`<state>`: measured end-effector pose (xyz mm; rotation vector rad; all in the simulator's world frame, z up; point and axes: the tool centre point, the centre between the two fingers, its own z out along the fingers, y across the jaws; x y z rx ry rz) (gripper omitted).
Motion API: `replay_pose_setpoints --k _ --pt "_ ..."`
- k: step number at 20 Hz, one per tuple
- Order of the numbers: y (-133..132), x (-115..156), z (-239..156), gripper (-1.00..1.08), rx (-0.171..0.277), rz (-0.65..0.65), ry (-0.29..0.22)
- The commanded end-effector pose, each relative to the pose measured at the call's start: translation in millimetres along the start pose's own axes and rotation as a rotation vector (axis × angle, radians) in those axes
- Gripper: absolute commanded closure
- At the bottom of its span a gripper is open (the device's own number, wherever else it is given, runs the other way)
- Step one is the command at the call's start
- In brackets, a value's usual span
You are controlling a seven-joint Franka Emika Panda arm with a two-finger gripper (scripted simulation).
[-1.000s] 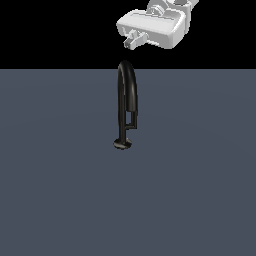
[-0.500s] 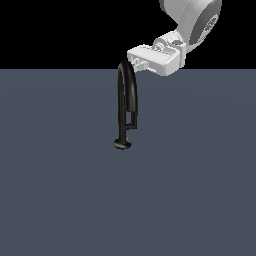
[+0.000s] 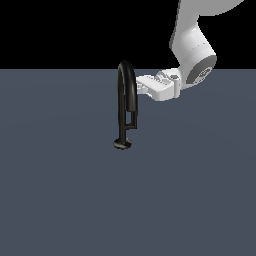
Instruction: Turn on the faucet by rotating a designated handle.
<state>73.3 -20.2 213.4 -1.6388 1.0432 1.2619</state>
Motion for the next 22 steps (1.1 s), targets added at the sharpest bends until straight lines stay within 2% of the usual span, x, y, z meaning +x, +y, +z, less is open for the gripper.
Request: replay_pose_setpoints --k 1,6,11,22 --pt "-3 18 1 1.08 0.039 0.039 -0.047" --pt "-6 48 6 1.08 0.101 0.103 -0.119" --pt "-7 67 11 1.08 0.140 0.143 -0.164" --pt "-2 69 13 1.08 0.149 0.154 -0.176"
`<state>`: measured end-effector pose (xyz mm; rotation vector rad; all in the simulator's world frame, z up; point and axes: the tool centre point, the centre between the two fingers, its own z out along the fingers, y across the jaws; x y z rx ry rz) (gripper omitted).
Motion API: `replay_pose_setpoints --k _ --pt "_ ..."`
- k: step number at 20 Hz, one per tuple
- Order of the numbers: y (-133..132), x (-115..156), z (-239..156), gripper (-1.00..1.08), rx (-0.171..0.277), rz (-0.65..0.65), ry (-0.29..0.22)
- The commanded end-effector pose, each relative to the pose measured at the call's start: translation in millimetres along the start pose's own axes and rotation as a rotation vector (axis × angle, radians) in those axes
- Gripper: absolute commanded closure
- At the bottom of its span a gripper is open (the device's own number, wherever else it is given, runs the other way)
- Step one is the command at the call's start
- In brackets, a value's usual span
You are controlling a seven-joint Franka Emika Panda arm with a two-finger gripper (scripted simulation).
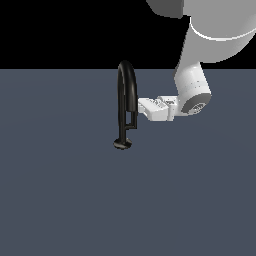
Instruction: Turn on the faucet by rotating a designated handle.
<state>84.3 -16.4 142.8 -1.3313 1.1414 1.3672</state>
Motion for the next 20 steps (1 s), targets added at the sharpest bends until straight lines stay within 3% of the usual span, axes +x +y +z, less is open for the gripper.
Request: replay_pose_setpoints --k 1,20 --pt "4 -2 0 1.08 0.000 0.000 0.000" --pt "44 -15 0 1.08 0.001 -0.001 0.000"
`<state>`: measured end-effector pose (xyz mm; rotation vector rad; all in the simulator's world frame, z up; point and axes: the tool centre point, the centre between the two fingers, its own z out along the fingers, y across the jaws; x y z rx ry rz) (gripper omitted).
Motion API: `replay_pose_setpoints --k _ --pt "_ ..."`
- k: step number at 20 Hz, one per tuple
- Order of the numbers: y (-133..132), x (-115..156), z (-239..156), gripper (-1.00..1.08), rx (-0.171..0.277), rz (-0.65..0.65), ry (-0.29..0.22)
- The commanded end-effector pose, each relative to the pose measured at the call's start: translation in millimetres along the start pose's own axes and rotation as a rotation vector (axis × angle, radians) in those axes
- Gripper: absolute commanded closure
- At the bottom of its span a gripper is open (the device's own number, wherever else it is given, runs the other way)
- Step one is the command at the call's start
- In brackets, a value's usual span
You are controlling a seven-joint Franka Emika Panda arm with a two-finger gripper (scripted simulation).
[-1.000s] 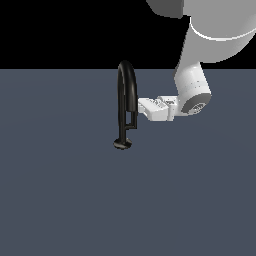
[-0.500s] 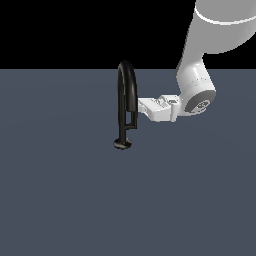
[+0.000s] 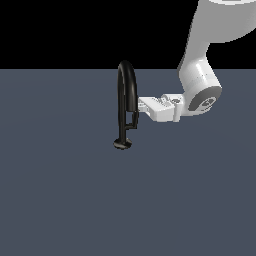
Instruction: Turn on the faucet by rotating a designated handle.
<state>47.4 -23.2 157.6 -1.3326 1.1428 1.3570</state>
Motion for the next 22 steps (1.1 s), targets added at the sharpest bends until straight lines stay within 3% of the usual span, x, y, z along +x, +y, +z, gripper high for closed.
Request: replay_pose_setpoints --k 1,3,20,22 --pt "9 -2 0 1.08 -0.005 0.004 -0.004" --pt "4 -2 0 1.08 -0.001 -0.001 0.000" --pt "59 22 0 1.08 -0.005 0.004 -0.004" --pt "50 12 0 1.08 -0.004 -0.016 0.002"
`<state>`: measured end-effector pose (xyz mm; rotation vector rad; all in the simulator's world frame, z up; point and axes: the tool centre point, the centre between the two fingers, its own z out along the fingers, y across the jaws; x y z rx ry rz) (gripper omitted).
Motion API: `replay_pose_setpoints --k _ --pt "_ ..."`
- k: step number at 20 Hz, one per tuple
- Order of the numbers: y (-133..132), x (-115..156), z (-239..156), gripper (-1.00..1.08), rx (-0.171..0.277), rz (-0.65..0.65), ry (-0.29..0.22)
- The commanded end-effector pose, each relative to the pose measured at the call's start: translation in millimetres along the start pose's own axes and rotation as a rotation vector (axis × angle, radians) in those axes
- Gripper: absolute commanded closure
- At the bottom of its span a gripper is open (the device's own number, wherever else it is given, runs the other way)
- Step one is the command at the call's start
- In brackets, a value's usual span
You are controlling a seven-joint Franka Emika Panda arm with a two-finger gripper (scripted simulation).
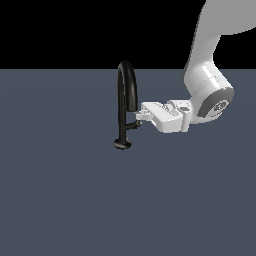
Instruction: Turn on the faucet by rotating a designated handle.
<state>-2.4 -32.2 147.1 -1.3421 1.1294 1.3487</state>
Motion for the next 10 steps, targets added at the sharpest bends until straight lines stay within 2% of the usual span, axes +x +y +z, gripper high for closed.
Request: replay_pose_setpoints --k 1,9,10 --pt "3 6 0 1.08 0.000 0.001 0.000" --pt "26 60 0 1.08 -0.001 0.018 -0.004" --pt "26 60 0 1.08 -0.001 0.018 -0.004"
